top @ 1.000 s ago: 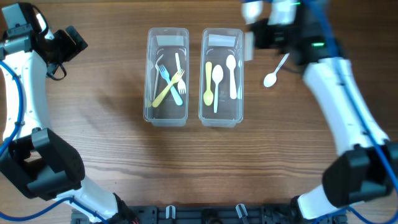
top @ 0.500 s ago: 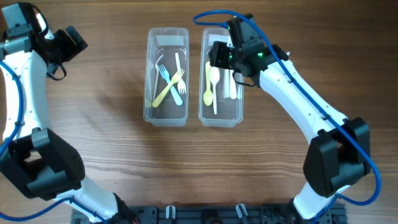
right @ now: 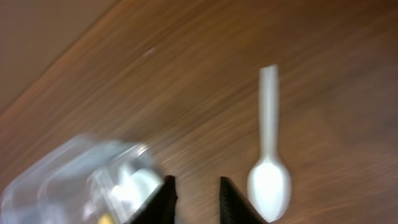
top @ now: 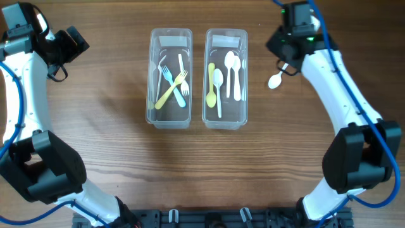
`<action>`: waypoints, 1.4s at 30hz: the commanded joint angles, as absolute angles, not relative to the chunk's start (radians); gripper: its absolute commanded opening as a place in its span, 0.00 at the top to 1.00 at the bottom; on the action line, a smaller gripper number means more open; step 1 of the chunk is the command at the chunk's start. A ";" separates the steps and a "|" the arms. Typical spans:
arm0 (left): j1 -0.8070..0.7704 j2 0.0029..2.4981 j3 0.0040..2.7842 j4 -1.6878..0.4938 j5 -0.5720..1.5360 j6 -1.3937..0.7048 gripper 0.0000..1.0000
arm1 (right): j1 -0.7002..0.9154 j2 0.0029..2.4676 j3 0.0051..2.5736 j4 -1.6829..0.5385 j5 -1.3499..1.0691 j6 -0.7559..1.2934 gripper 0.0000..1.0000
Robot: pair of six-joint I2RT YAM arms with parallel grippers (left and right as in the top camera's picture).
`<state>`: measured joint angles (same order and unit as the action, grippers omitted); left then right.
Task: Pack container
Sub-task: 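Grasp the last small white spoon with the right gripper, then place the small white spoon into the right container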
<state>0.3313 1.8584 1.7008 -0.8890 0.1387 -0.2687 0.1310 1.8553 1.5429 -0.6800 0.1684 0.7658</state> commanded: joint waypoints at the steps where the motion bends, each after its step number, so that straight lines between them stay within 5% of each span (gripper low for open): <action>1: 0.336 1.832 1.711 -0.887 0.136 -0.274 0.00 | 0.107 1.939 1.562 -0.708 0.225 0.812 0.65; 14: 0.336 1.832 1.711 -0.887 0.136 -0.274 0.00 | 0.090 2.203 1.562 -0.700 0.200 0.815 0.59; 17: 0.336 1.832 1.711 -0.887 0.136 -0.274 0.00 | 0.088 2.205 1.562 -0.700 0.178 0.816 0.71; 19: 0.336 1.832 1.711 -0.886 0.136 -0.274 0.00 | 0.088 2.205 1.562 -0.702 0.146 0.814 0.96; 24: 0.336 1.832 1.711 -0.887 0.136 -0.274 0.00 | 0.088 2.154 1.580 -0.752 0.188 0.807 0.96; 33: 0.336 1.832 1.711 -0.887 0.136 -0.274 0.00 | 0.237 1.894 1.782 -0.602 0.056 0.413 0.96; 42: 0.336 1.832 1.711 -0.887 0.136 -0.274 0.00 | 0.427 1.991 1.740 -0.767 0.052 0.458 0.96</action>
<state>0.3313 1.8584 1.7008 -0.8890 0.1387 -0.2684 0.4049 1.9129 1.7752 -0.7204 0.0631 0.4355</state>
